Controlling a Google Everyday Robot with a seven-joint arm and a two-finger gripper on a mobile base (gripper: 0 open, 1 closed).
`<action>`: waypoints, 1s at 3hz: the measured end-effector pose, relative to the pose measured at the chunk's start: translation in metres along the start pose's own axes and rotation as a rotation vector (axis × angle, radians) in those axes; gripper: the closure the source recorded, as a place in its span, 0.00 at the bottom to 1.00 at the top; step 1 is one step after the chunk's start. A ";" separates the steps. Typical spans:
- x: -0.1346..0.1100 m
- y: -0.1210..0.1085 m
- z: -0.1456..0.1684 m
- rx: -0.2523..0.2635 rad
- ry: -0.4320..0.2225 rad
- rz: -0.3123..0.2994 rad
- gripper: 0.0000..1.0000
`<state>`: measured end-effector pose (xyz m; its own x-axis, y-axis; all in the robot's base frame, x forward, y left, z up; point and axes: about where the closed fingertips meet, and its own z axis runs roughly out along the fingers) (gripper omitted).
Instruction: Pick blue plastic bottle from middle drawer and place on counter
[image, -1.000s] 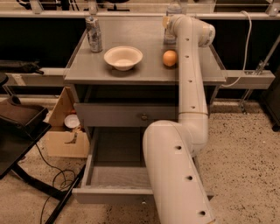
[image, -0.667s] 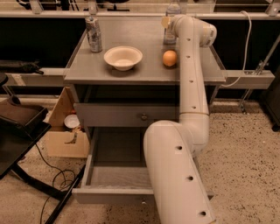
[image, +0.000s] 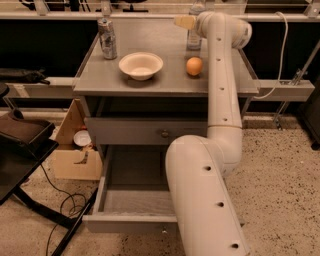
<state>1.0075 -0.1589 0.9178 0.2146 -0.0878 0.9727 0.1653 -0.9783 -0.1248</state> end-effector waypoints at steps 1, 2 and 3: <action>0.029 -0.007 -0.024 0.034 -0.014 -0.021 0.00; 0.086 0.009 -0.108 0.133 -0.058 -0.058 0.00; 0.121 0.020 -0.187 0.187 -0.128 -0.087 0.00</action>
Offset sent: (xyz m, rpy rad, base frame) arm -0.1462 -0.0731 0.1737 -0.0447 0.0394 0.2614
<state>0.8567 -0.2242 1.0691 0.3101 0.0314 0.9502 0.3617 -0.9282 -0.0873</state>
